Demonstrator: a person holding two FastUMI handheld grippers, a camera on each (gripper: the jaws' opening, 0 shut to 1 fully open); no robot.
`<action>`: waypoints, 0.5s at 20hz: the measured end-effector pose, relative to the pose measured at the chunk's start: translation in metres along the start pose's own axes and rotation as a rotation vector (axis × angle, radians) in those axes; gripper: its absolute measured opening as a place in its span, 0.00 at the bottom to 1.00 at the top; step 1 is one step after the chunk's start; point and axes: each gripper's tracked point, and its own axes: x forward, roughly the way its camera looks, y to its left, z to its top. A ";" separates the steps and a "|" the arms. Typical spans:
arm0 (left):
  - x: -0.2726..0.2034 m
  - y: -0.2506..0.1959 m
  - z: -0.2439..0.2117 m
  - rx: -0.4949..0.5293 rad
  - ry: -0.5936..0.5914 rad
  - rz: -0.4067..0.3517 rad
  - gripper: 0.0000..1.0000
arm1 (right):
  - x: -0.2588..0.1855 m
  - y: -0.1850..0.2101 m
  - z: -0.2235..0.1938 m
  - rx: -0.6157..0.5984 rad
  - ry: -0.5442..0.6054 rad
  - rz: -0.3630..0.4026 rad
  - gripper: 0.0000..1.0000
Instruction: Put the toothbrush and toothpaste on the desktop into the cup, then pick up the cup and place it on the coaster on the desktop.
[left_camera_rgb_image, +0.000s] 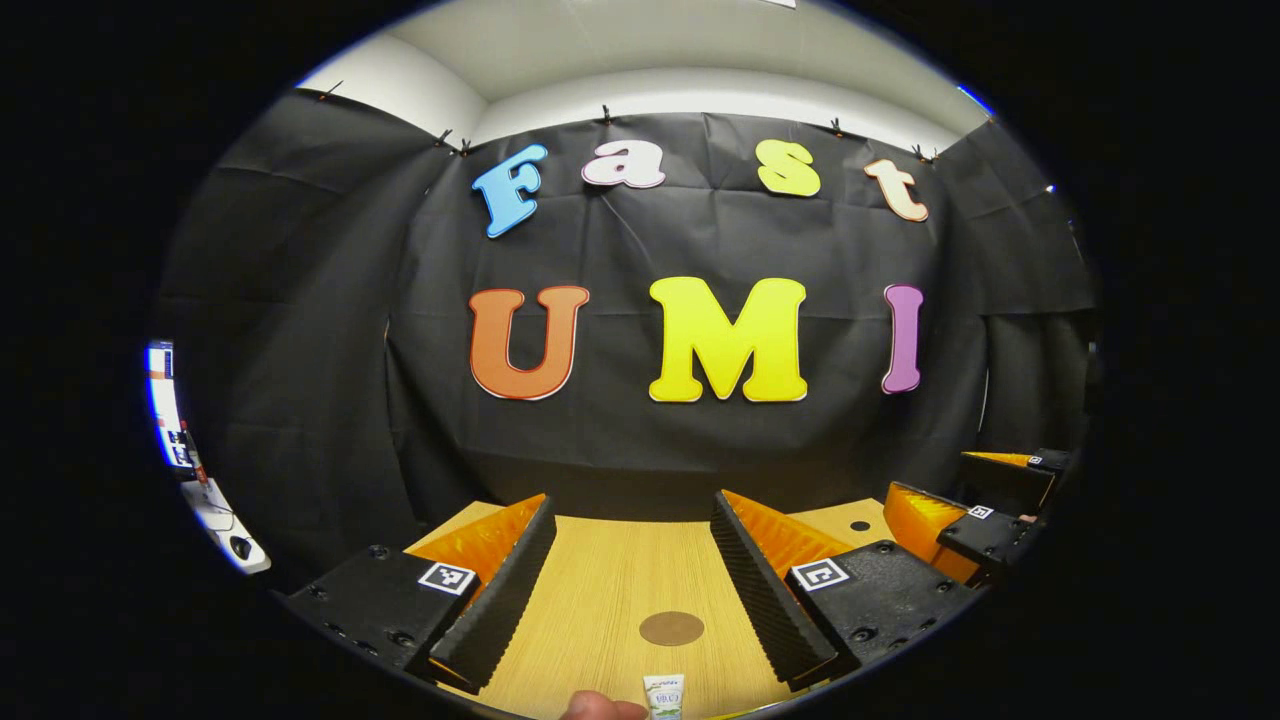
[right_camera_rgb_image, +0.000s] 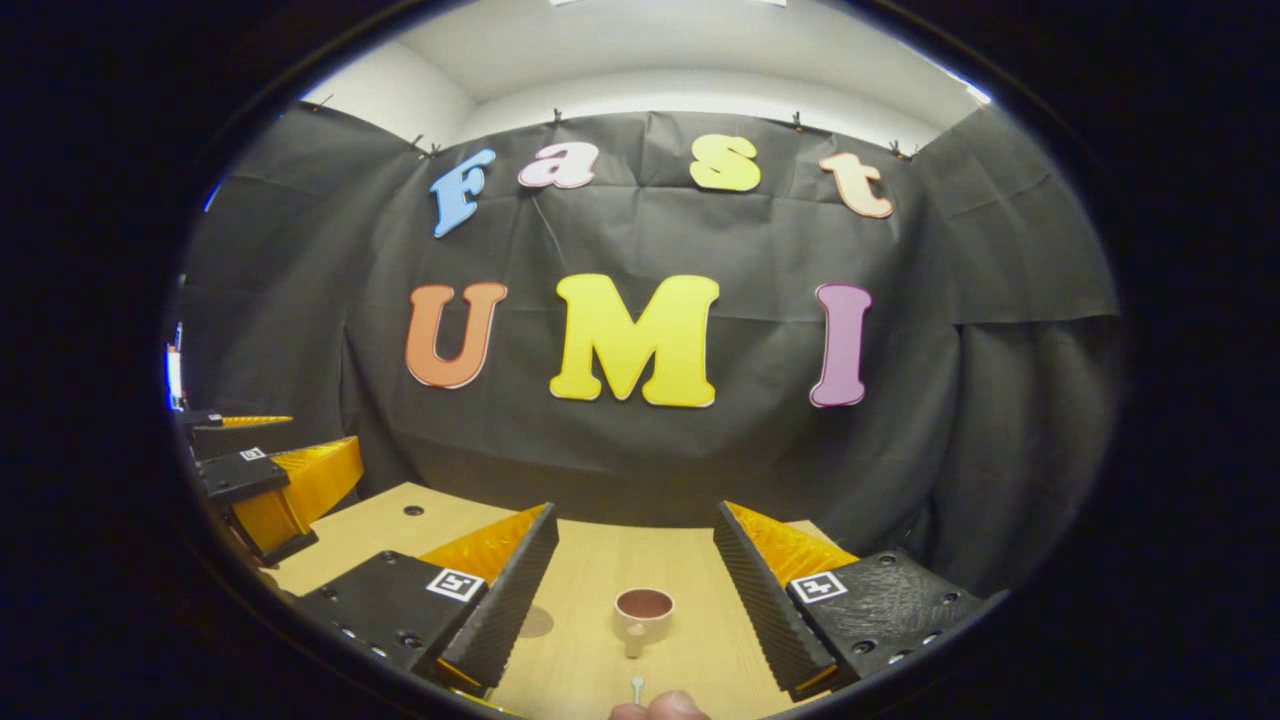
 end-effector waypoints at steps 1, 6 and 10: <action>0.001 -0.002 -0.005 0.004 0.010 -0.005 0.98 | 0.001 -0.002 -0.004 -0.002 0.011 -0.001 0.95; 0.004 -0.010 -0.047 0.020 0.105 -0.036 0.99 | 0.002 -0.012 -0.041 -0.005 0.106 -0.006 0.95; -0.006 -0.016 -0.100 0.043 0.222 -0.068 0.99 | -0.003 -0.018 -0.090 -0.011 0.241 0.002 0.95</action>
